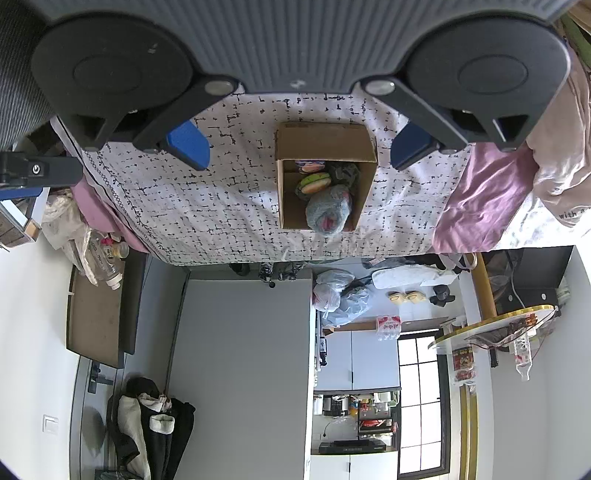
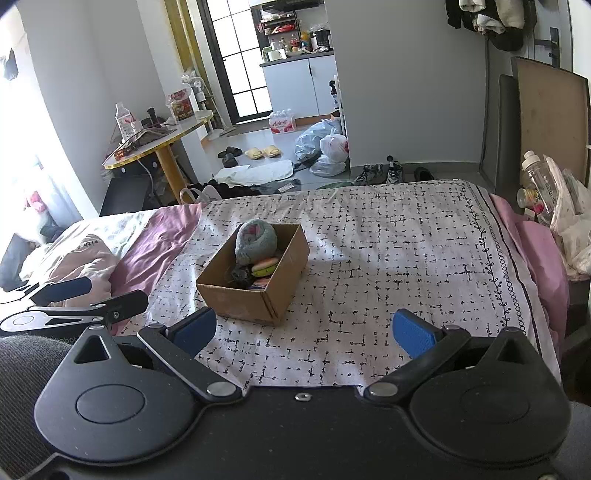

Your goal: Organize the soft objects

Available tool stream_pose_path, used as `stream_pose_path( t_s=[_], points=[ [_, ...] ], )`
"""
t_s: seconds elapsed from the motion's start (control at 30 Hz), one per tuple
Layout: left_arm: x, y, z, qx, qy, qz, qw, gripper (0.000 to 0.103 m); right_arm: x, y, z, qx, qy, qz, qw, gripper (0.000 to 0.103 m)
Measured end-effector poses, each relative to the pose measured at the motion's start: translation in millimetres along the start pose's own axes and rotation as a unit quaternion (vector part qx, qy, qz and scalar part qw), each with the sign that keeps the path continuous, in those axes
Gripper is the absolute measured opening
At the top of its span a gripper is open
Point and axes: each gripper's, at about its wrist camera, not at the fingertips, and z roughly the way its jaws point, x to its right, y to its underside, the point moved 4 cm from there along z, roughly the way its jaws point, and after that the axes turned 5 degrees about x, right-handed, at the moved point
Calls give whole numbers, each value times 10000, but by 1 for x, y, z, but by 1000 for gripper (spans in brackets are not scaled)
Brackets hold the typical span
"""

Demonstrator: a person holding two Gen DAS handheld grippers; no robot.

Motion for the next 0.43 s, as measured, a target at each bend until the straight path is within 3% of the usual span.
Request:
stream_pose_path(
  t_s=[0.43],
  points=[
    [-3, 3, 0, 7, 36, -92, 10000, 103, -4, 0, -3, 98, 94, -15, 9999, 103]
  ],
)
